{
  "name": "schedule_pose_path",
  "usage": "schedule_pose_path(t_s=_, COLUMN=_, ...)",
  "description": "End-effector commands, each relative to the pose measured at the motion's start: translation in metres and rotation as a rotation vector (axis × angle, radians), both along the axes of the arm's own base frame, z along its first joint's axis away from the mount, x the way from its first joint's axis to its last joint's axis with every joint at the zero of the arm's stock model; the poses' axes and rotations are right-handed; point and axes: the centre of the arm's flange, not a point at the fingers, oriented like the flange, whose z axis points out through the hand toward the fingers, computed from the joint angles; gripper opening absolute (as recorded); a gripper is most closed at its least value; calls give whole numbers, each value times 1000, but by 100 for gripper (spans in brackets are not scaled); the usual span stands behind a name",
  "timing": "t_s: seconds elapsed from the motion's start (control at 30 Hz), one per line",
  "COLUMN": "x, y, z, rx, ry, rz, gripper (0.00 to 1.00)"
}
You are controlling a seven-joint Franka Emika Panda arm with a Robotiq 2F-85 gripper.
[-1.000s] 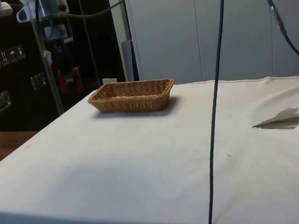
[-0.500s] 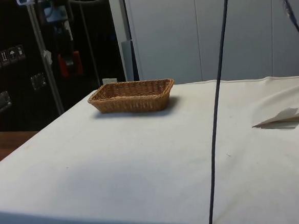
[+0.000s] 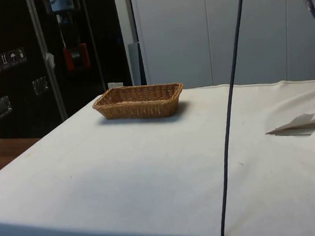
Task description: Pick up the cube and place it into the basket.
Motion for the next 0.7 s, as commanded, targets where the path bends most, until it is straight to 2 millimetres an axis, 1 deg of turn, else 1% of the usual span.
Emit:
schedule_pose_path(t_s=0.0, x=-1, y=-2, z=2, rx=1, ry=1, rz=-14, gripper=2)
schedule_pose_path(t_s=0.37, x=0, y=-4, z=3, rx=-3, ry=-1, rz=-80, gripper=2)
schedule_pose_path(t_s=0.53, x=1, y=-10, z=2, rx=-6, ry=0, rz=-115, gripper=2)
schedule_pose_path(t_s=0.57, x=1, y=-8, z=2, rx=-8, ry=0, rz=-103, gripper=2)
schedule_pose_path(t_s=0.67, x=2, y=-16, z=1, rx=-6, ry=0, rz=-136, gripper=2)
